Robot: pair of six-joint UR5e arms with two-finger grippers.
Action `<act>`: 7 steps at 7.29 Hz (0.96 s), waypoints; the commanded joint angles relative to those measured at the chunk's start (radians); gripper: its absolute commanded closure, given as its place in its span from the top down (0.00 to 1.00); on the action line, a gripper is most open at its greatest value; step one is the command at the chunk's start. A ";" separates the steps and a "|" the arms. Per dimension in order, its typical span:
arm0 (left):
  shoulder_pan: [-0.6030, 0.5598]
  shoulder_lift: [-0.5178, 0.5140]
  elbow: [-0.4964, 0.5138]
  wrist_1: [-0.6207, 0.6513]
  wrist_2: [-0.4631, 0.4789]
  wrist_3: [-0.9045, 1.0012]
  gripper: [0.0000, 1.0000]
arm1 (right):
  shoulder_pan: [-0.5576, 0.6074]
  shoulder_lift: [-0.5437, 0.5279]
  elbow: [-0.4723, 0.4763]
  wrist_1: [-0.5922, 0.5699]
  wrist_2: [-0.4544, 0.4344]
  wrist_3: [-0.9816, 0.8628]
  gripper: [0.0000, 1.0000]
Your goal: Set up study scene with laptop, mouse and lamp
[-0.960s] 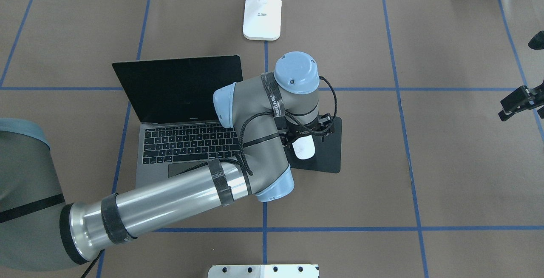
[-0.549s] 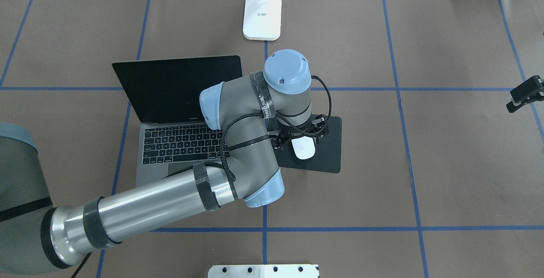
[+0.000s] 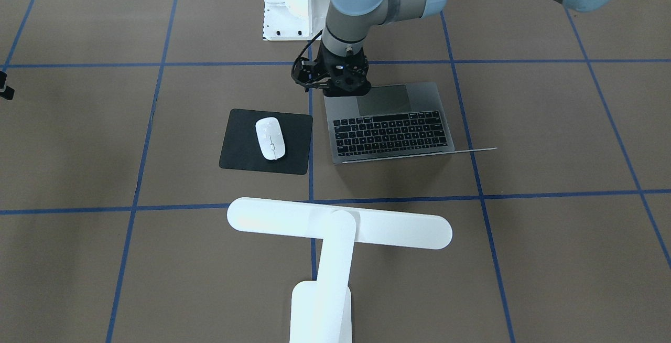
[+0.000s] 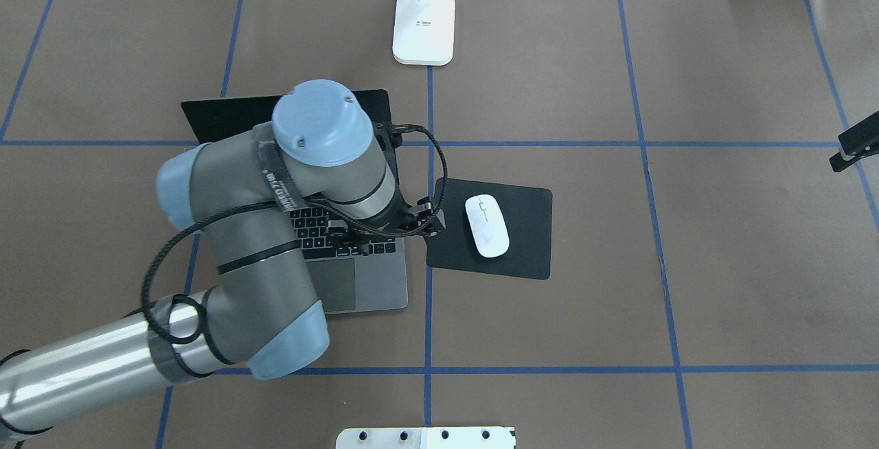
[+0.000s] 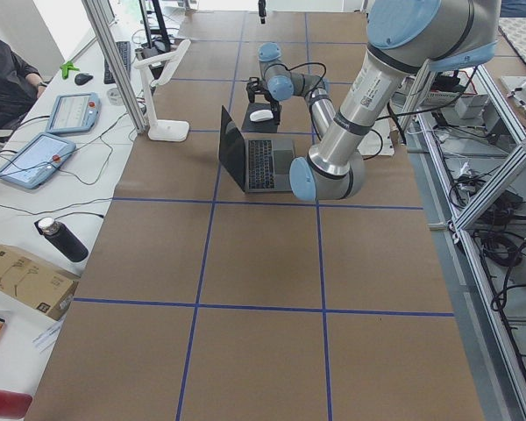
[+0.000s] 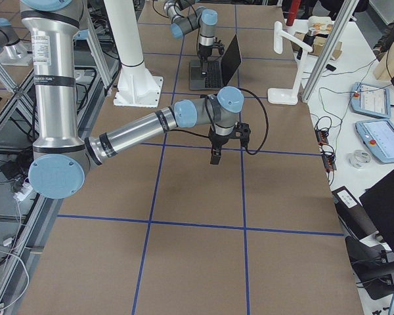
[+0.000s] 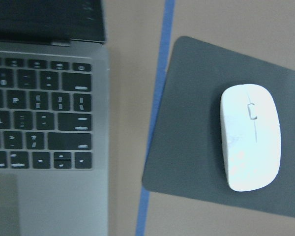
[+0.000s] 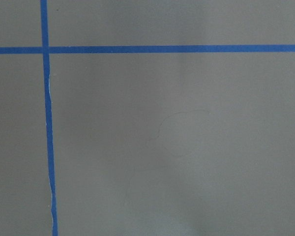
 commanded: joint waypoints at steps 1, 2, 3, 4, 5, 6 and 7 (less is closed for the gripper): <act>-0.089 0.182 -0.227 0.061 0.001 0.165 0.99 | 0.051 -0.016 -0.007 0.003 -0.043 -0.013 1.00; -0.123 0.279 -0.297 0.114 0.000 0.294 0.99 | 0.077 -0.025 -0.010 0.004 -0.037 -0.013 1.00; -0.185 0.371 -0.330 0.115 -0.006 0.388 0.99 | 0.104 -0.027 -0.029 0.004 -0.028 -0.014 1.00; -0.266 0.451 -0.327 0.110 -0.011 0.442 0.99 | 0.139 -0.028 -0.040 0.003 -0.026 -0.014 1.00; -0.374 0.517 -0.313 0.104 -0.012 0.593 0.99 | 0.185 -0.053 -0.059 0.003 -0.026 -0.016 1.00; -0.531 0.569 -0.252 0.104 -0.076 0.854 0.99 | 0.207 -0.080 -0.077 0.004 -0.026 -0.033 1.00; -0.687 0.573 -0.129 0.104 -0.189 1.068 0.99 | 0.230 -0.091 -0.083 0.004 -0.026 -0.083 1.00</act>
